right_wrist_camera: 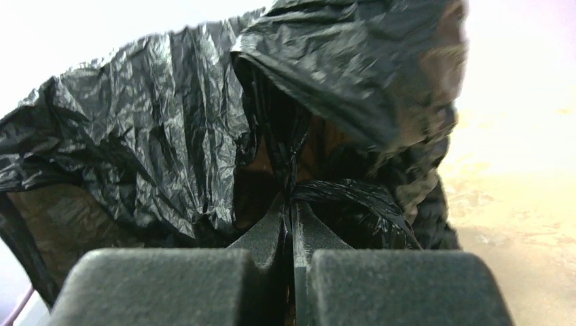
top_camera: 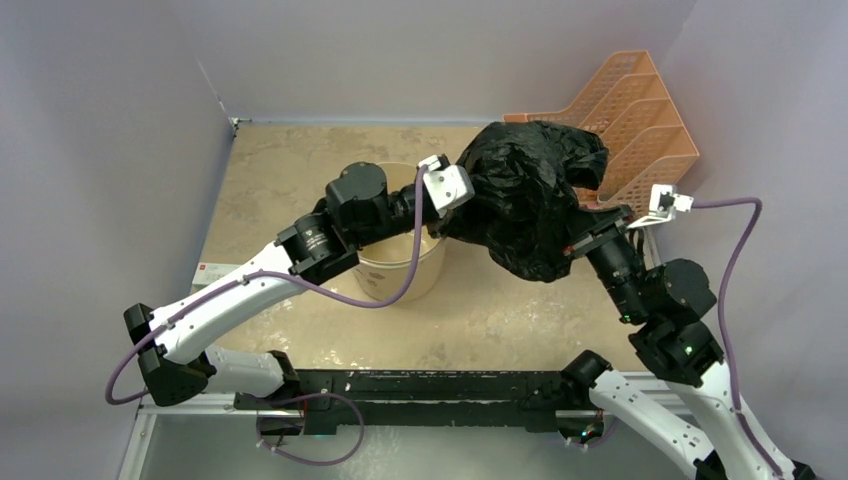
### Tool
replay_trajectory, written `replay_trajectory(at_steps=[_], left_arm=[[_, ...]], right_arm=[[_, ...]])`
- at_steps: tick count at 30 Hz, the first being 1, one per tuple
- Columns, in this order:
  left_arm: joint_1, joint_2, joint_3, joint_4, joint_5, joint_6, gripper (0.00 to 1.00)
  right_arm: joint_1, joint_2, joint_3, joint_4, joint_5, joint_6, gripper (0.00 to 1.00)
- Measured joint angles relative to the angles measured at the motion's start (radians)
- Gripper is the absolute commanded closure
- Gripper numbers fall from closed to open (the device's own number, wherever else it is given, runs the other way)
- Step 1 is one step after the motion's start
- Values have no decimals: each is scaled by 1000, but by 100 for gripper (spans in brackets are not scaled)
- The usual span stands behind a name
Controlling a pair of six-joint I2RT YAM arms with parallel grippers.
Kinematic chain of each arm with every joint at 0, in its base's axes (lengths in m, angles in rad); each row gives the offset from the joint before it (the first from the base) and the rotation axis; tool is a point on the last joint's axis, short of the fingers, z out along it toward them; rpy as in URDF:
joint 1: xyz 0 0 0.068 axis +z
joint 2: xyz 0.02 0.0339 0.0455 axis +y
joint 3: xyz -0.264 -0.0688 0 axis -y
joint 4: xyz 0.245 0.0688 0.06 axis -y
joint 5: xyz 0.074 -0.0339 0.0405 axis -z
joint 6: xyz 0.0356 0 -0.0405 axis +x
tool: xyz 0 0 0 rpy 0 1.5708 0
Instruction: Put the trash bags into the trash bin
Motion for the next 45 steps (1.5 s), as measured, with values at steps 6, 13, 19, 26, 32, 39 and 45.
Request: replay_trajectory(at_steps=[6, 13, 19, 26, 32, 39, 45], left_arm=[[21, -7, 56, -11, -104, 103, 100], [25, -58, 91, -48, -146, 142, 100], [26, -100, 92, -112, -242, 111, 100], [106, -167, -35, -220, -305, 2, 100], [185, -218, -127, -294, -327, -76, 100], [288, -275, -139, -334, -322, -129, 100], [293, -326, -138, -374, -298, -163, 100]], right_arm=[[0, 41, -27, 65, -104, -5, 100], [0, 67, -27, 102, -159, -7, 100], [0, 100, -28, 119, -183, -6, 100], [0, 180, -31, 118, -209, -6, 100], [0, 249, -2, 105, -212, -19, 100], [0, 361, 135, 107, -257, -63, 100], [0, 445, 213, 138, -315, -94, 100]])
